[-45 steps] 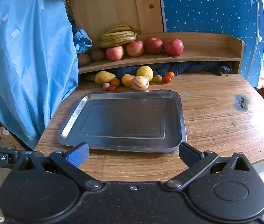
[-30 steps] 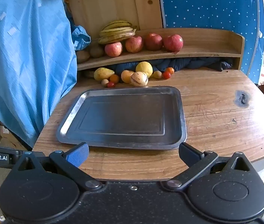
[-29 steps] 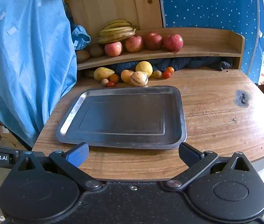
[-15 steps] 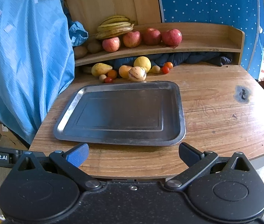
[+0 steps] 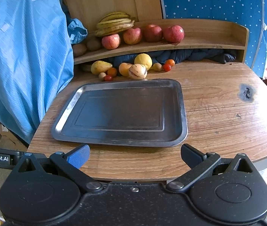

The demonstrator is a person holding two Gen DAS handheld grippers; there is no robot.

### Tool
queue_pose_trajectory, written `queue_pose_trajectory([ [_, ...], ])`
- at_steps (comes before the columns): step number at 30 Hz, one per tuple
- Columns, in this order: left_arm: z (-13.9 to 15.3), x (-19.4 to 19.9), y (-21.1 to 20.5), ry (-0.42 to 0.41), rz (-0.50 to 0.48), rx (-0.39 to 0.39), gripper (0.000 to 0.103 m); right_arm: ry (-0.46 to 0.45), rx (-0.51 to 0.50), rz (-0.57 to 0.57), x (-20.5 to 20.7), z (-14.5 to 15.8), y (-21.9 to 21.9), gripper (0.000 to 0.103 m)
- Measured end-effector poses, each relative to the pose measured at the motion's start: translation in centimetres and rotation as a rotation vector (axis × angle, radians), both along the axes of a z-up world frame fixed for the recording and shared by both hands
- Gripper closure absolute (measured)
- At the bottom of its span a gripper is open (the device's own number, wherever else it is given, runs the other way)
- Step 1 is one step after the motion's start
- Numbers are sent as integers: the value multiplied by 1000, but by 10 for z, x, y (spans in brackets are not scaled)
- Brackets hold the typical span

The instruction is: Organize fruits

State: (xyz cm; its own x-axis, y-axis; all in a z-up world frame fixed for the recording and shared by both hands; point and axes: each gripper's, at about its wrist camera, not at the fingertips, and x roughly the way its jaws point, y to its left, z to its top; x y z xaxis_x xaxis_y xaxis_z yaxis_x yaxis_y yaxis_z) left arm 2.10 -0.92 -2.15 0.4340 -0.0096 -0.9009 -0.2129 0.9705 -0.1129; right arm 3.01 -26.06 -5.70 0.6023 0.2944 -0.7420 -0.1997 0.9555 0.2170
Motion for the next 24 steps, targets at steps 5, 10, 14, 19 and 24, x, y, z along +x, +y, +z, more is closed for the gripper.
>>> queue_pose_trajectory([
  [5,-2,7,-2,11,3,-1,1,13,0,4,8,0,-1,1],
  [10,-5,12,-3,22,11,-1,1,22,0,21,14,-2,-1,1],
  [14,-7,17,-5,32,19,-3,1,30,-1,33,20,-3,-2,1],
  [19,-10,24,-7,47,34,-5,1,45,-2,46,30,-5,-4,1],
  [24,-12,34,-11,62,50,-5,1,57,-1,63,40,-8,-7,1],
])
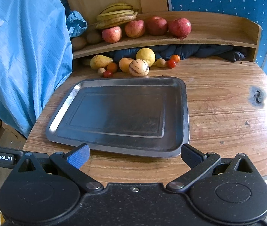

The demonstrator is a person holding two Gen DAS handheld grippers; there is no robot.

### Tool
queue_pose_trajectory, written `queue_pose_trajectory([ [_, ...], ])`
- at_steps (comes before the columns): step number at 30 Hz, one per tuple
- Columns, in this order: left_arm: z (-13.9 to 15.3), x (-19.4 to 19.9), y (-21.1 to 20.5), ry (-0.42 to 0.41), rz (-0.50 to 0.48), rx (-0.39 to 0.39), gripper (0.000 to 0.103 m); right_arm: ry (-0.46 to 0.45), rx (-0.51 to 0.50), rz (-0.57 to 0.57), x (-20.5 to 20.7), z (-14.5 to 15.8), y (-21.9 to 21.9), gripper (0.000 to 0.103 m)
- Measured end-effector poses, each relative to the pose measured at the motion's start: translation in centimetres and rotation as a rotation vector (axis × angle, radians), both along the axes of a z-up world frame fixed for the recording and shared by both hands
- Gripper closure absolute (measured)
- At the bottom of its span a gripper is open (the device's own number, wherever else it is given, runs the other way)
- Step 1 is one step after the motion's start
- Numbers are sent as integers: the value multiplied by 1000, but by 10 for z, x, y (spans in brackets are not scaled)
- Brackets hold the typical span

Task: Organize fruits
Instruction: 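Move both open grippers past the tray toward the fruit row under the shelf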

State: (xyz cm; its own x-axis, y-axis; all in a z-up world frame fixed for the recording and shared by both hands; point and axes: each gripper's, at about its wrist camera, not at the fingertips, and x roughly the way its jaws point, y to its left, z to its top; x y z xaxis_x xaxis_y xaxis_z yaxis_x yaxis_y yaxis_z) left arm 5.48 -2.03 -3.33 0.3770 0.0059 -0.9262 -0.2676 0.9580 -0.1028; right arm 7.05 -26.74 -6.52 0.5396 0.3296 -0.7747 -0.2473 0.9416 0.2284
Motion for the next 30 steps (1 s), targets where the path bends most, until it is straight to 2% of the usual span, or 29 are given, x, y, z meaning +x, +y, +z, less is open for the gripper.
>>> queue_pose_trajectory([
  [13,0,39,-14,-9,60,-8,1,10,1,59,48,-5,-13,1],
  [30,-2,102,-43,-16,136,-14,1,-19,2,131,127,-10,-46,1],
])
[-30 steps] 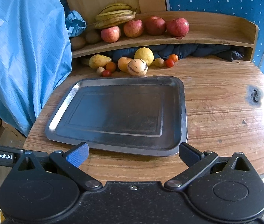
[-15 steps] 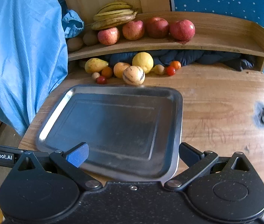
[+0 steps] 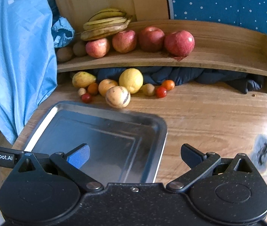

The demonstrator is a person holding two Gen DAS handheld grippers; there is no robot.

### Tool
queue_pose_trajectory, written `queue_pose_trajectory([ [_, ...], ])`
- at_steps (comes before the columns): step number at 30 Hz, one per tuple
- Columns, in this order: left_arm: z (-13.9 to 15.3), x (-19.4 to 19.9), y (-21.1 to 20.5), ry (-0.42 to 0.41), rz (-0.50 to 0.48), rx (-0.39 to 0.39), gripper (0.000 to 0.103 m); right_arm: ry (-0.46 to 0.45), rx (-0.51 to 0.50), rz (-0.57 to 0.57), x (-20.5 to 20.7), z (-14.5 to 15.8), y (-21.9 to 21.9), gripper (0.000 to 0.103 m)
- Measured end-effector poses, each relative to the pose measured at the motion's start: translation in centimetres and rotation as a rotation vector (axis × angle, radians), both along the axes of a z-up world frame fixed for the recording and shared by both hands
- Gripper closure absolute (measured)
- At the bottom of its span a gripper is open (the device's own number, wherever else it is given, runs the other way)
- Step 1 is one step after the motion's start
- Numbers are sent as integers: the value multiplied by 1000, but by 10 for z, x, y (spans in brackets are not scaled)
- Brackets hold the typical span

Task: Organize fruits
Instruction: 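Move both open grippers past the tray toward the fruit row under the shelf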

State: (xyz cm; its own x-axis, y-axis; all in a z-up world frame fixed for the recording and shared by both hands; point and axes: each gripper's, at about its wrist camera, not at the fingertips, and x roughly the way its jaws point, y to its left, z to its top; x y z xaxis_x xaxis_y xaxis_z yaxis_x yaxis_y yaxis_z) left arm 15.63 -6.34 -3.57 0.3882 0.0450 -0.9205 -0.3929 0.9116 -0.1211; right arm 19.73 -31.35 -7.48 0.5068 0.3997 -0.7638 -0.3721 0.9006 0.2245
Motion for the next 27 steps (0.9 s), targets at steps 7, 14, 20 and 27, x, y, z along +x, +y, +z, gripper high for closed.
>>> queue_pose_trajectory([
  [7,1,14,-13,7,22,6,1,-3,10,41,19,-2,-13,1],
  [14,6,16,-18,17,42,29,1,-8,26,55,31,-2,-22,1],
  [20,7,18,-14,38,44,44,1,2,51,63,32,-4,-22,1],
  [27,3,28,-1,55,23,48,1,16,63,30,32,-5,-20,1],
])
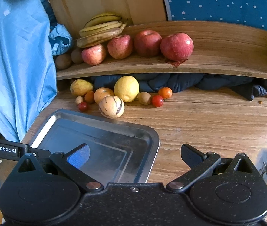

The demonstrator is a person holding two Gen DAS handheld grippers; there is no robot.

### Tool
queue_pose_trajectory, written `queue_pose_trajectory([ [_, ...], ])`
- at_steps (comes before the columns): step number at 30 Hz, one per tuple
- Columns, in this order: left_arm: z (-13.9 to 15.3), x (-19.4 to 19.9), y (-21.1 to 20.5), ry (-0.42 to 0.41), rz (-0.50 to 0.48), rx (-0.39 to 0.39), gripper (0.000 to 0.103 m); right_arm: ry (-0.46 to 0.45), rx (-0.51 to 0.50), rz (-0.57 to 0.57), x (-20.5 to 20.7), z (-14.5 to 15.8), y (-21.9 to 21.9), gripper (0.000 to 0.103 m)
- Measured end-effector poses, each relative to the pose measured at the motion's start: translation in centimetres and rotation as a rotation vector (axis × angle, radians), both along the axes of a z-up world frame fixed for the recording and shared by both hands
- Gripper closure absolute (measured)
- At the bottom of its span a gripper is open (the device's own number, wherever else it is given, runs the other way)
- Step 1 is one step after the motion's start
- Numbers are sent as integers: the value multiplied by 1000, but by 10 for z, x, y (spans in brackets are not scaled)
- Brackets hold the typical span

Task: Organize fruits
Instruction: 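Move both open grippers past the tray toward the fruit row under the shelf, then close the left gripper on a red cherry tomato while the right gripper grasps the striped pepino melon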

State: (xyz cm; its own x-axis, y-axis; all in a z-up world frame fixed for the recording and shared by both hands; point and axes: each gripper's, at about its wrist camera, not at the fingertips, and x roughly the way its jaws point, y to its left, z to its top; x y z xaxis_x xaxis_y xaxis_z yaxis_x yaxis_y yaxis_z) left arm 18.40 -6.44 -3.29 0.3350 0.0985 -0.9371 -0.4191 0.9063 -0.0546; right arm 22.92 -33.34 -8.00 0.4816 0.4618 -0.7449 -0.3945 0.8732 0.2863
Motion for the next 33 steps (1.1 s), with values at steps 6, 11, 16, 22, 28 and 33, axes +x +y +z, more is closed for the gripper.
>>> queue_pose_trajectory([
  [6,-2,10,17,8,-35,-4,1,7,-19,-48,4,-1,10,1],
  [11,-5,19,34,10,-57,-11,1,13,-35,-69,7,-2,26,1],
  [16,-11,27,52,-3,-65,-37,1,24,-50,-85,6,-4,41,1],
  [22,-16,43,67,-8,-73,-45,1,35,-78,-99,3,-6,54,1],
  [28,-19,62,71,-13,-102,-61,1,27,-107,-105,1,-7,67,1],
  [33,-26,79,74,-36,-141,-127,1,-1,-151,-128,7,-8,80,1],
])
